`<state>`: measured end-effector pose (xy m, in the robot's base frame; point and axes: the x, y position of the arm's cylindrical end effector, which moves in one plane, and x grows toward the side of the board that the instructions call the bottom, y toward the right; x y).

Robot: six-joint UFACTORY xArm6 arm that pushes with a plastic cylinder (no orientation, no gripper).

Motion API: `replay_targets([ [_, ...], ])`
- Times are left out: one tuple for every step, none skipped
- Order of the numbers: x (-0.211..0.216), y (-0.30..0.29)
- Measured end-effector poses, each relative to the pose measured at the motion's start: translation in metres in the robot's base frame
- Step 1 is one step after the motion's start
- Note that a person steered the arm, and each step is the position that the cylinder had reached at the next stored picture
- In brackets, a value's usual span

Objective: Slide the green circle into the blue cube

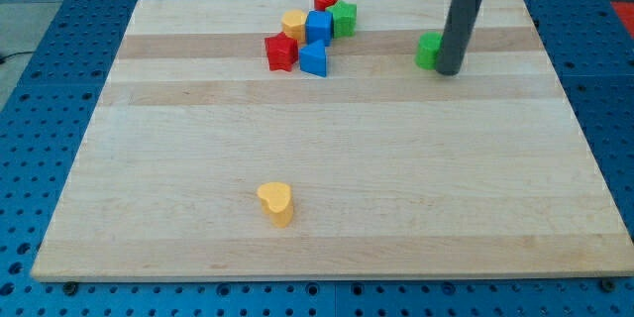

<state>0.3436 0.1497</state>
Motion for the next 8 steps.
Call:
replay_targets([
  [-0.022,-0.014],
  [-0.039,-0.007],
  [-0.062,-0.006],
  [-0.043,-0.072],
  [-0.031,-0.135],
  [-0.033,-0.148],
  [-0.033,-0.151],
  [-0.028,-0.151],
])
